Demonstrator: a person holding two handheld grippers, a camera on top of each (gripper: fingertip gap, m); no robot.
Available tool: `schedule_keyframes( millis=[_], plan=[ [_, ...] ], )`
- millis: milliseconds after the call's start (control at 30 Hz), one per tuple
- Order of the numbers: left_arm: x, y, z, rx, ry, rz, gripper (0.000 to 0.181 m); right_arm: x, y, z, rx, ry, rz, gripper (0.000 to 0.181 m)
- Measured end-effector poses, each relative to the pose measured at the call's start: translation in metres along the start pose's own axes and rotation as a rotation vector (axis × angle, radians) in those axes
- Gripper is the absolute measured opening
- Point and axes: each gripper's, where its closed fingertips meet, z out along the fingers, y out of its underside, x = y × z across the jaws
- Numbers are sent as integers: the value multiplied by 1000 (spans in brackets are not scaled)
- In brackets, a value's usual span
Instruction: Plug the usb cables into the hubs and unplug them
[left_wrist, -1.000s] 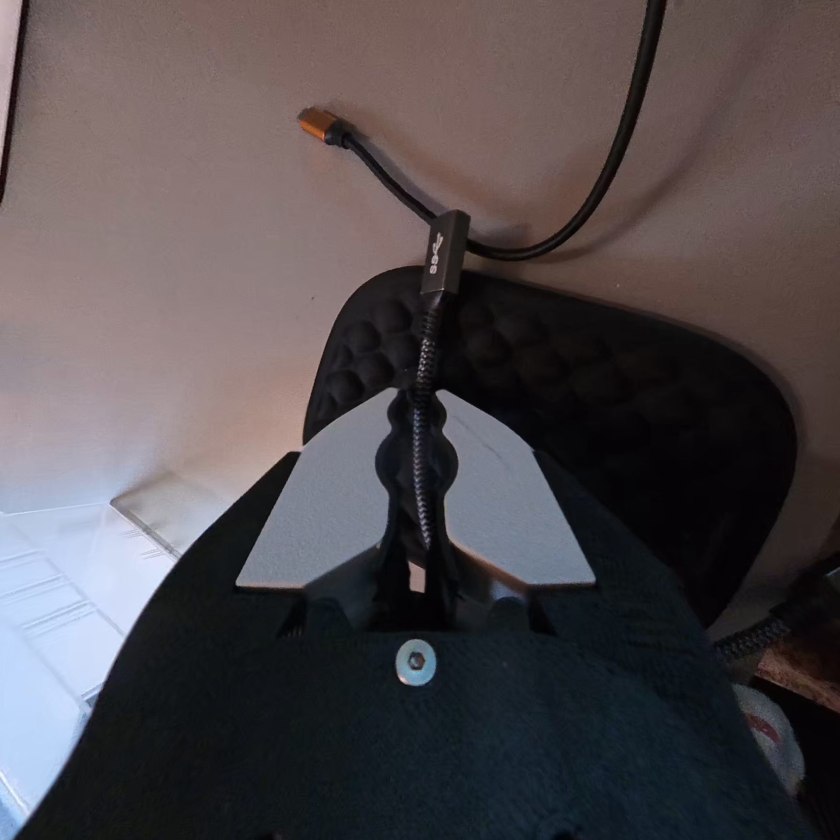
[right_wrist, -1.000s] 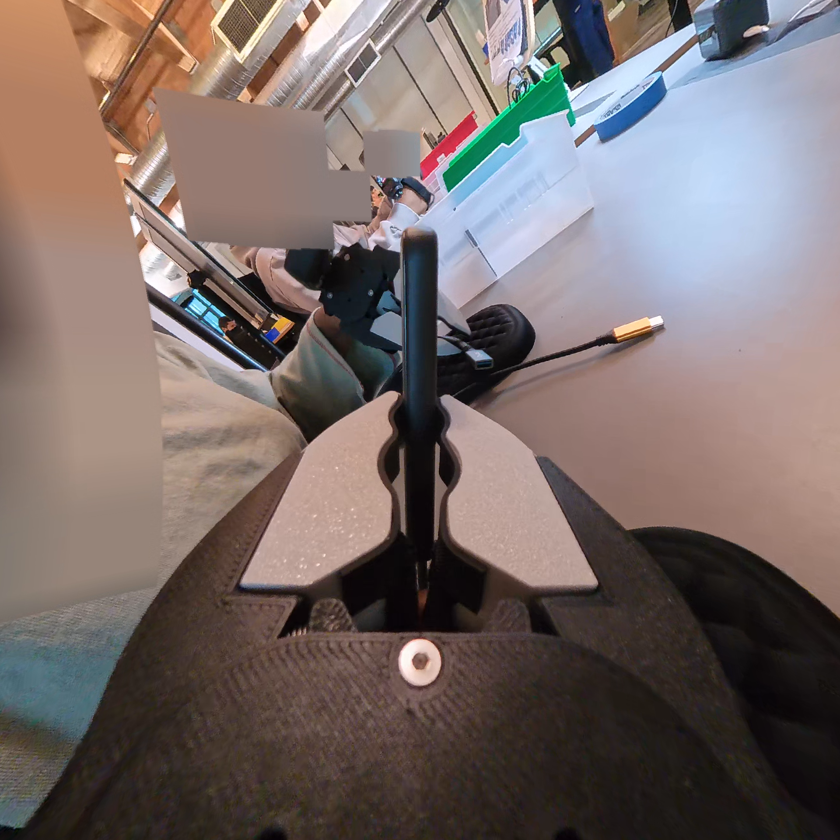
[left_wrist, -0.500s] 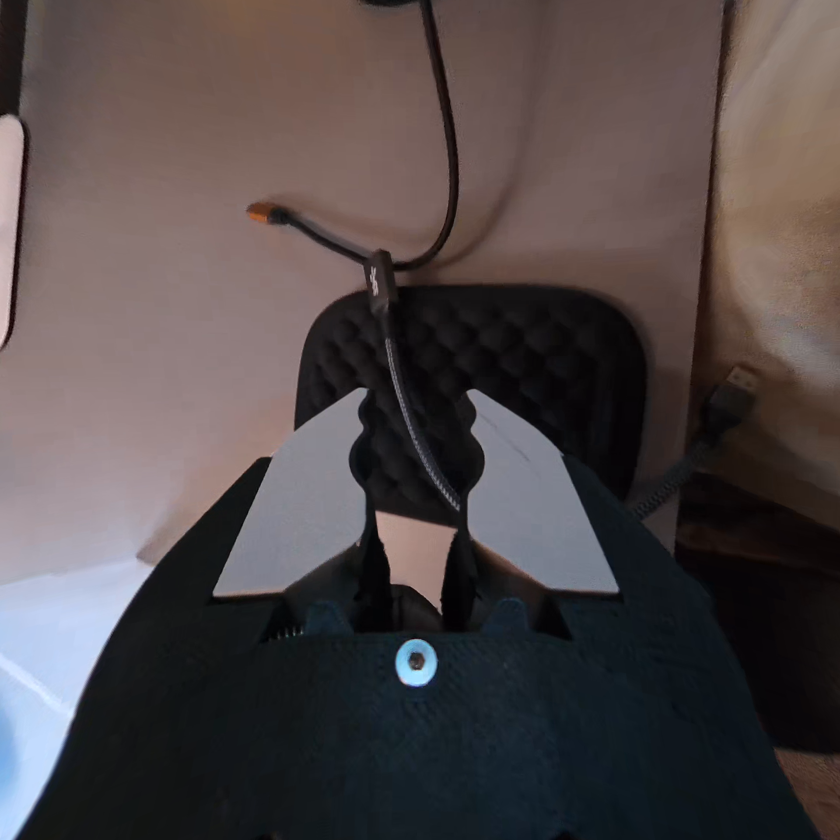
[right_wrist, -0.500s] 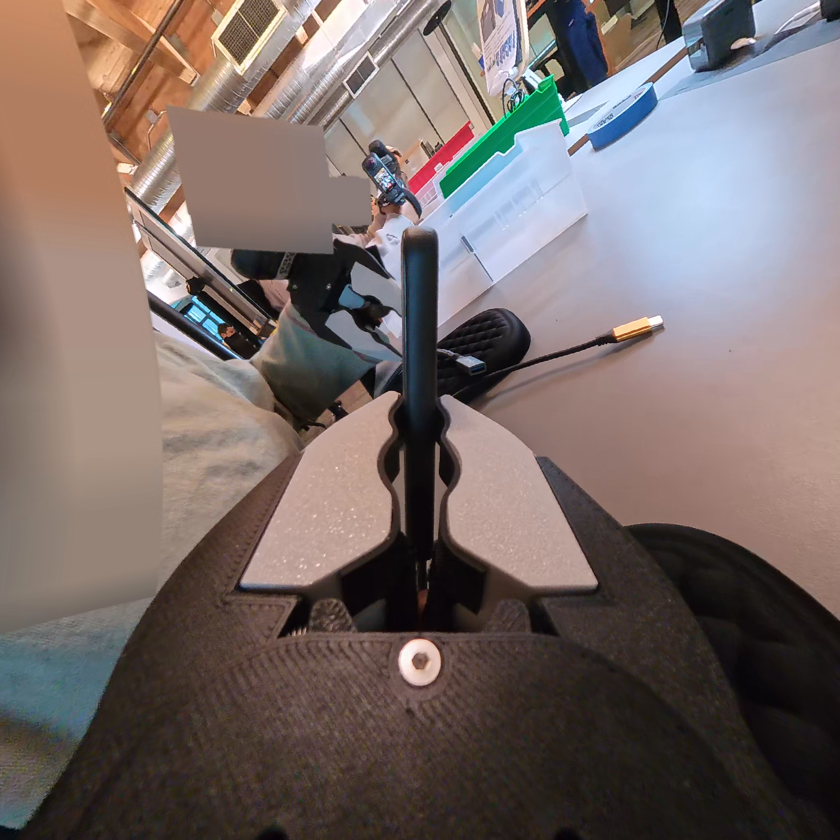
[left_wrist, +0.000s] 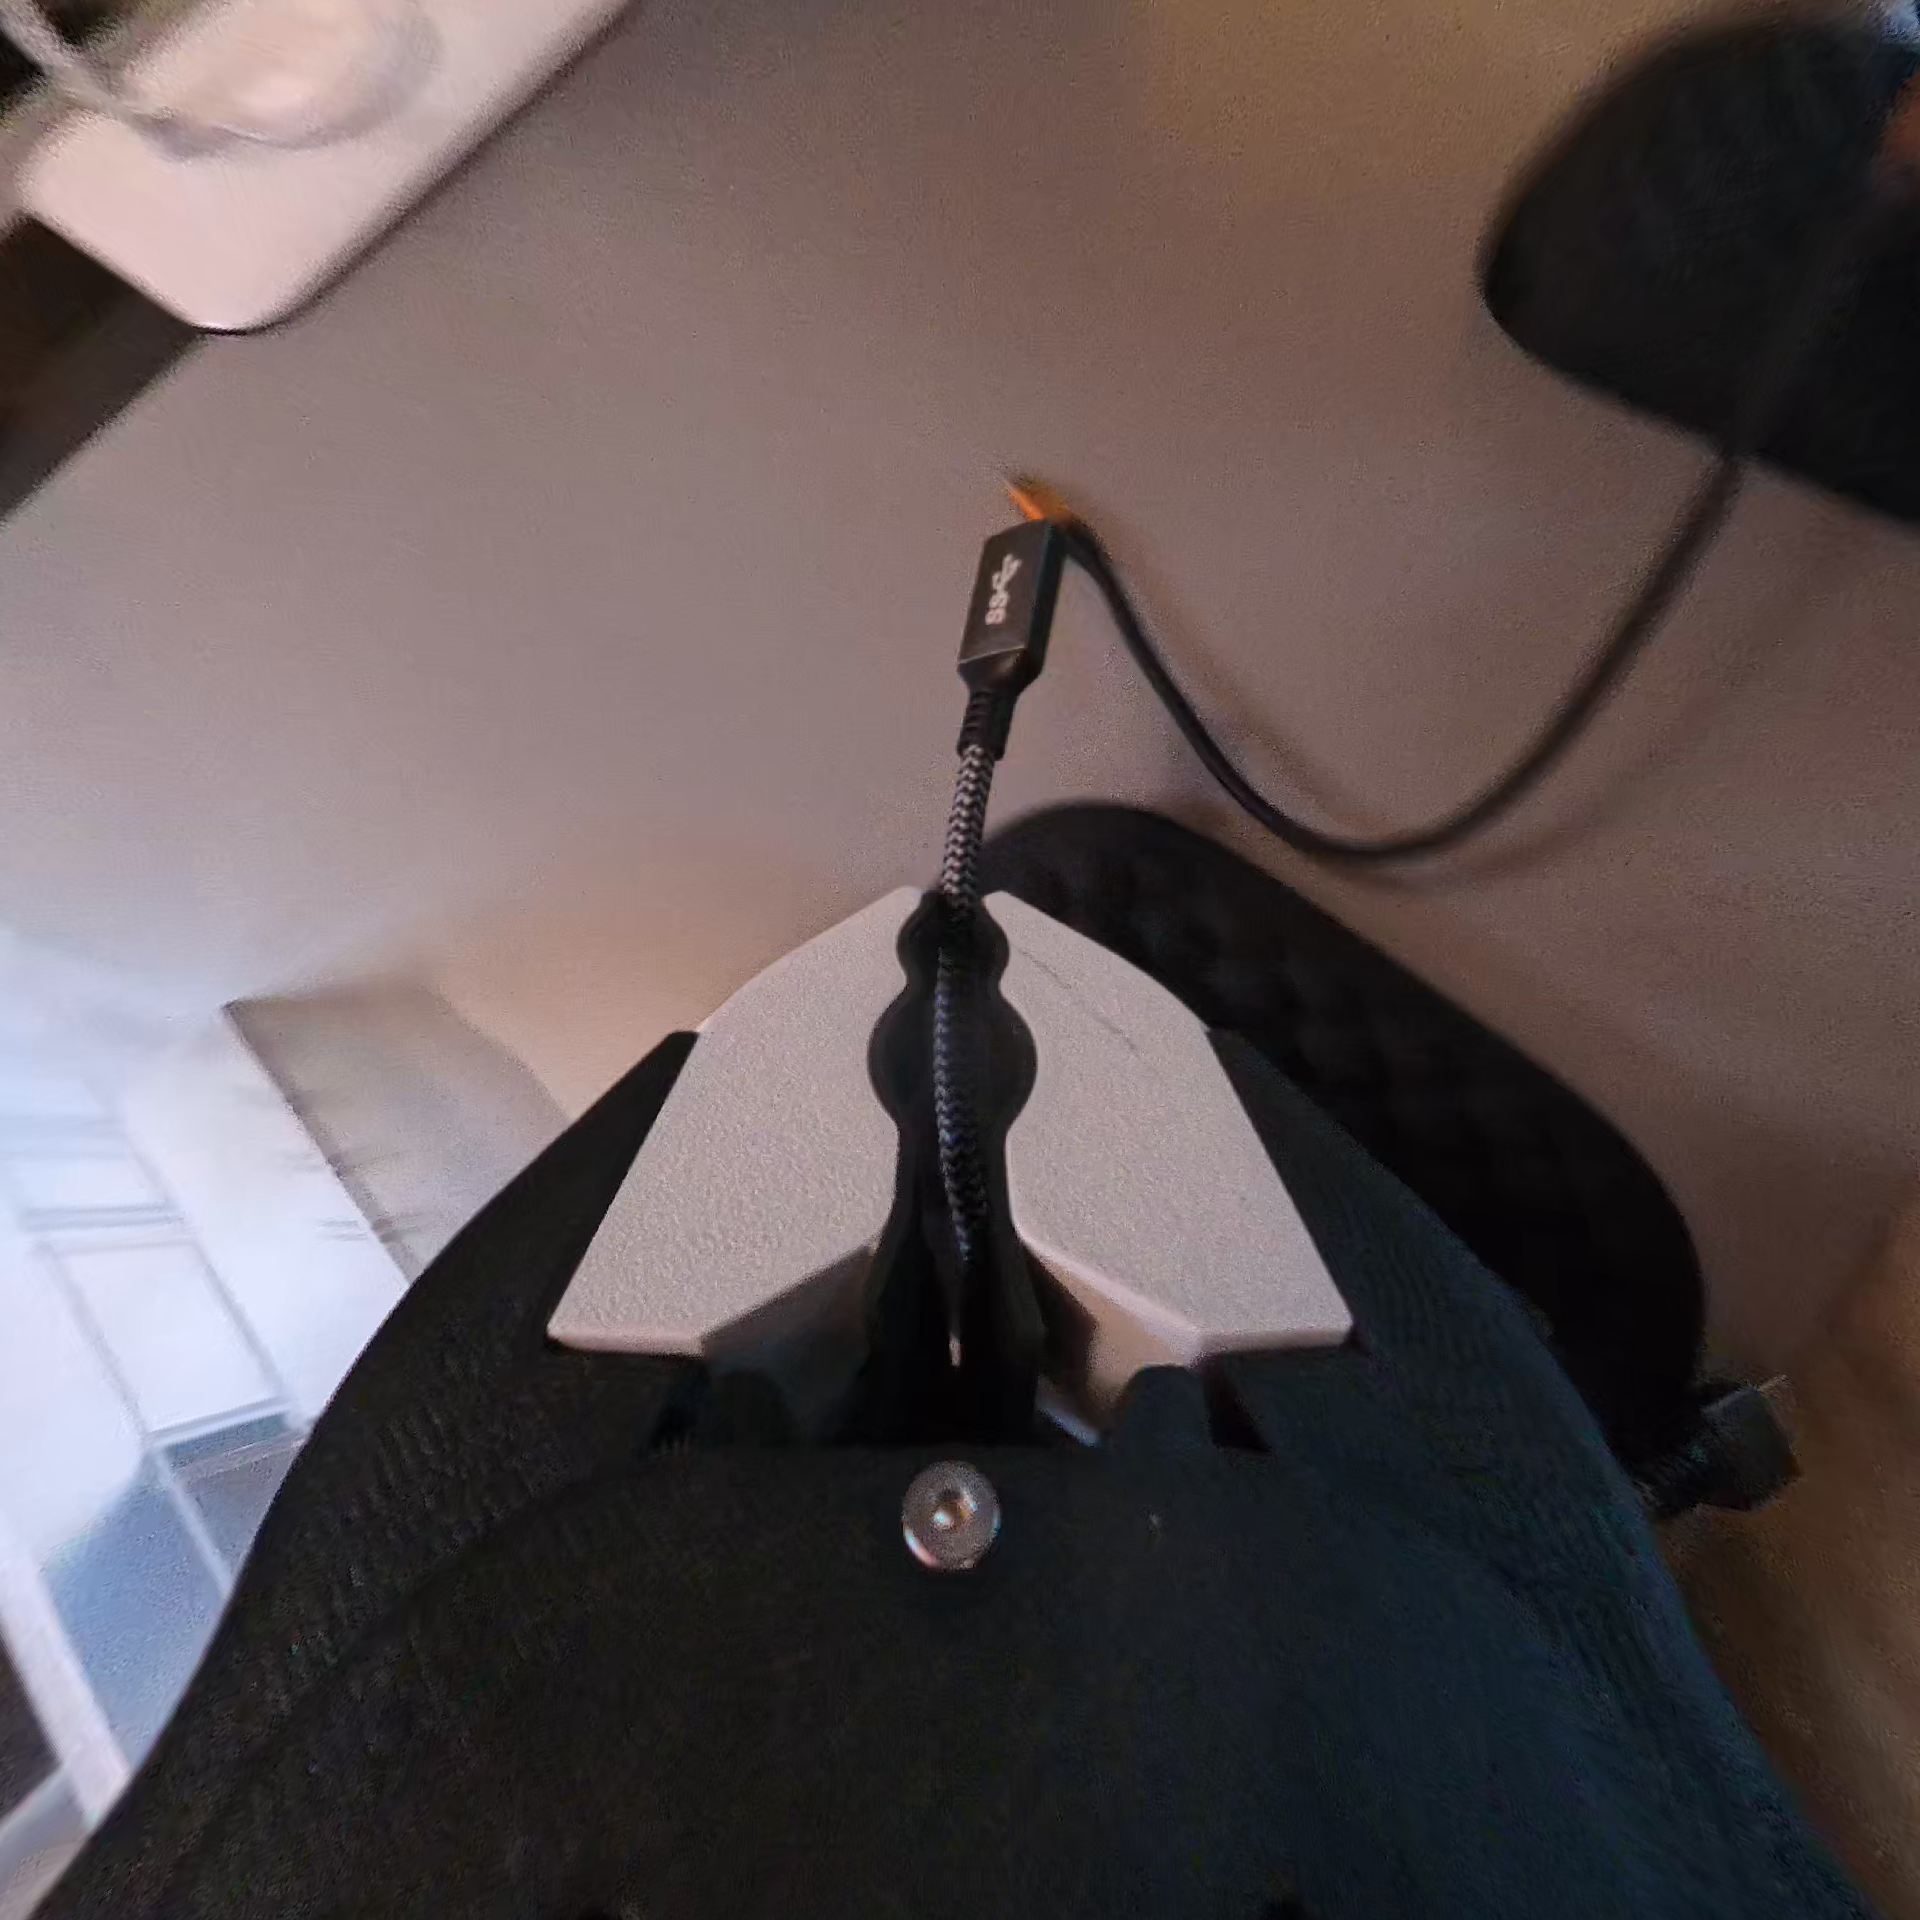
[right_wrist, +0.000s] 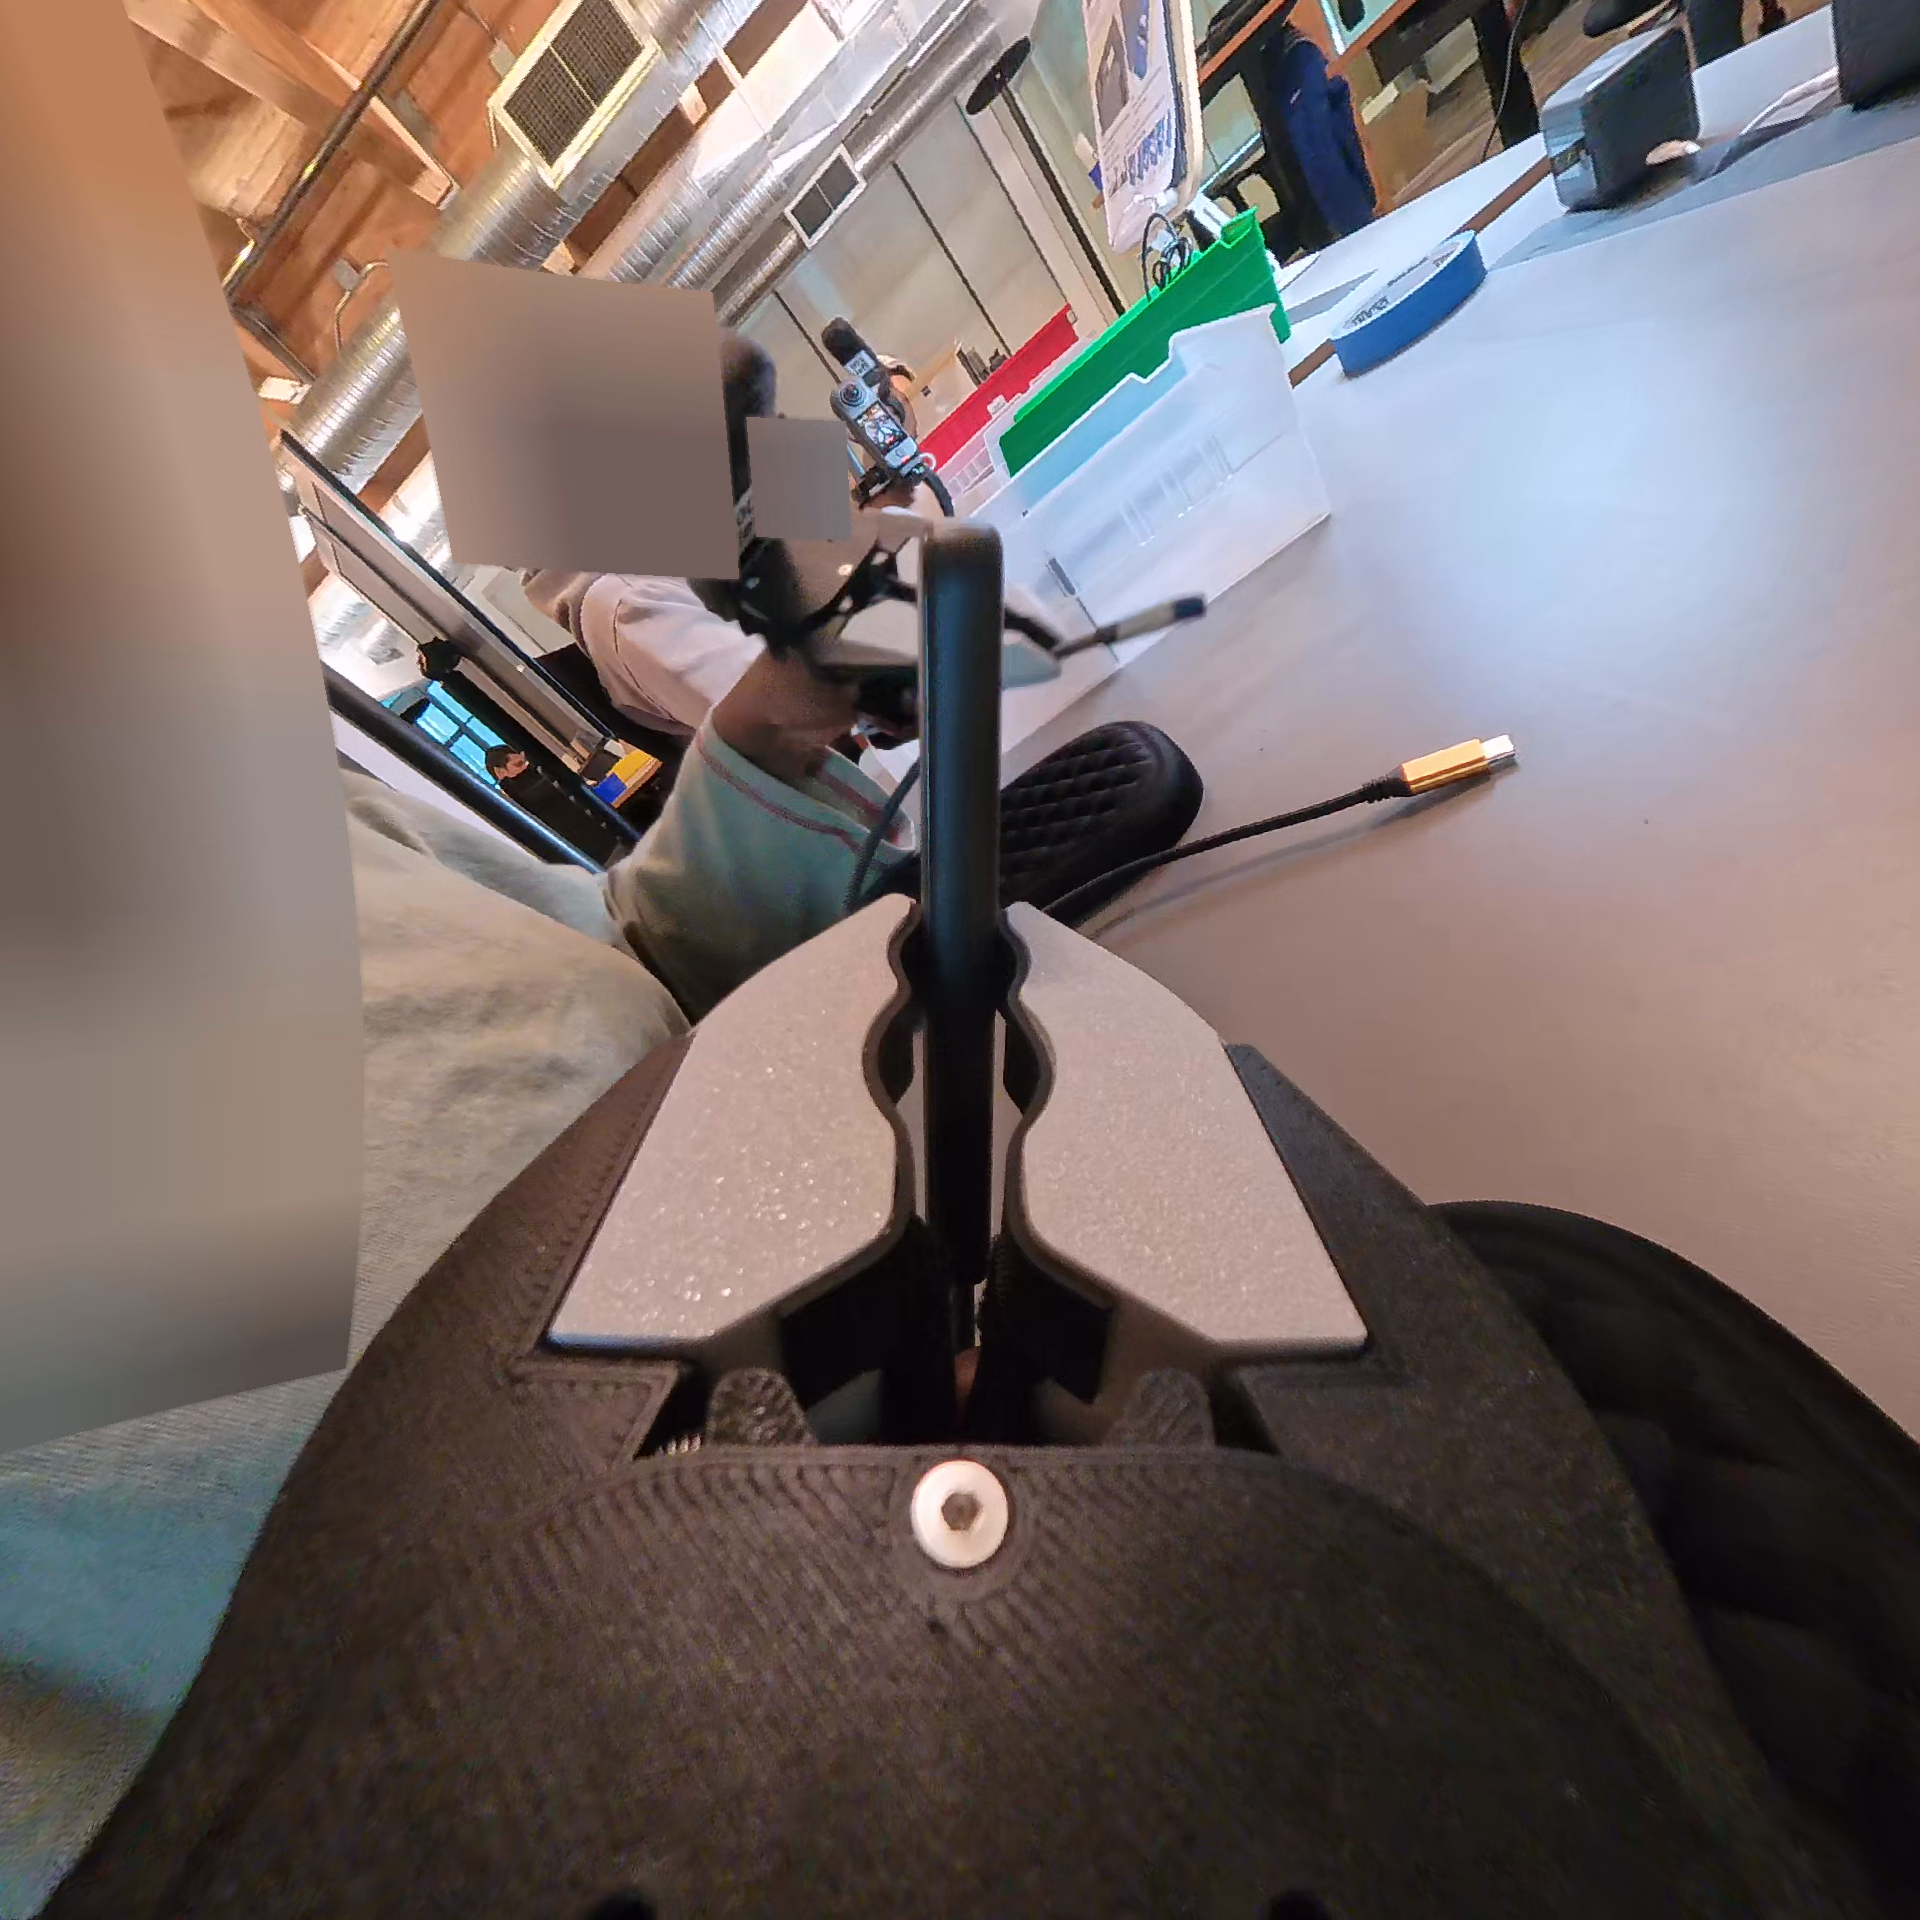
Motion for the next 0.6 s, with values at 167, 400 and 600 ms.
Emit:
schedule_keyframes(
  millis=[167, 400, 600],
  plan=[
    [-41, -3, 14, 24, -171, -142, 6, -1, 0, 0, -4, -4, -6, 12],
    [-32, 13, 9, -91, -213, 25, 52, 0, 0, -1, 1, -1, -1, 12],
    [65, -16, -7, 72, 101, 393, 44, 2, -2, -2, 7, 11, -3, 12]
  ],
)
